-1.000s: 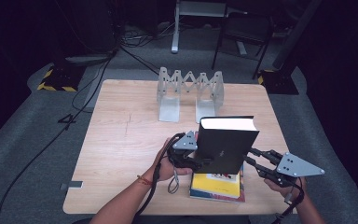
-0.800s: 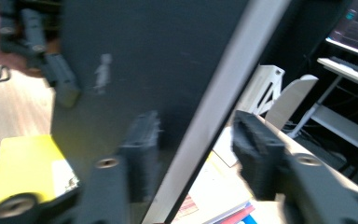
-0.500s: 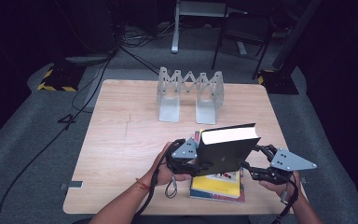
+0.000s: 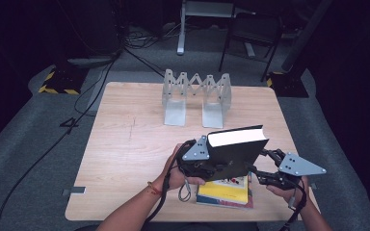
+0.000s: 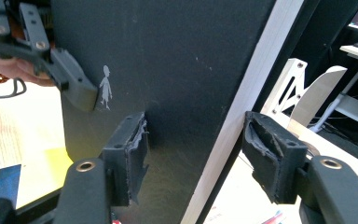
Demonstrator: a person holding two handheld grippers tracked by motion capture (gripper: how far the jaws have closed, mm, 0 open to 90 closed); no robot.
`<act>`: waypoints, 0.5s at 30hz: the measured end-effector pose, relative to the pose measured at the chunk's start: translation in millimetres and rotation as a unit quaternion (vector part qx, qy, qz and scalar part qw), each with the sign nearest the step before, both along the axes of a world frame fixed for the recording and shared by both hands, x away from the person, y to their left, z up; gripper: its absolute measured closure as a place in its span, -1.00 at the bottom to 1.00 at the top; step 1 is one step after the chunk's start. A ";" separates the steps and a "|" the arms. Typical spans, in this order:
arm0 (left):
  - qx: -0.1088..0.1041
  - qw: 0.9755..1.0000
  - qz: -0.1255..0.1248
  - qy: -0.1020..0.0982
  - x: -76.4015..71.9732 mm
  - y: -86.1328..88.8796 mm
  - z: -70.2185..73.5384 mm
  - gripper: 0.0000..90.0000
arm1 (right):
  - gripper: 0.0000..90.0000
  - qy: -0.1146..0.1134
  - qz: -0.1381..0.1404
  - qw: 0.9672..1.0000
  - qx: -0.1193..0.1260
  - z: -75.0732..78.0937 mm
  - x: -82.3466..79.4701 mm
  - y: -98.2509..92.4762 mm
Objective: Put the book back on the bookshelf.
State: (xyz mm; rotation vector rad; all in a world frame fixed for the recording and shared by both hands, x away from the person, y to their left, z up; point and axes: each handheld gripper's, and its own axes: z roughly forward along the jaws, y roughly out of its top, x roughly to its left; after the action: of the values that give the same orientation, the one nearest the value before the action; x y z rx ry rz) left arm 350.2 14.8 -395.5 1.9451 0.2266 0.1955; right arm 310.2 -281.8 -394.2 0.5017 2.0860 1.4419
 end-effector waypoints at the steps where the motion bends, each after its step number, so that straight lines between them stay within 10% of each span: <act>1: -0.003 1.000 0.000 0.001 0.6 -0.2 2.1 0.03 | -0.06 0.000 0.000 1.000 0.001 -0.2 0.1 -0.2; 15: -0.037 0.999 -0.008 -0.012 5.0 -8.4 43.7 -0.08 | -0.26 0.016 -0.009 1.000 -0.002 -2.0 1.8 -12.4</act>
State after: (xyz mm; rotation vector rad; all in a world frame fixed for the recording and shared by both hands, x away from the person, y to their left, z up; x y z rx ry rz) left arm 355.3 6.5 -351.7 1.8697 0.2001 0.1965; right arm 312.0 -294.2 -396.2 0.5457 2.1034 1.4285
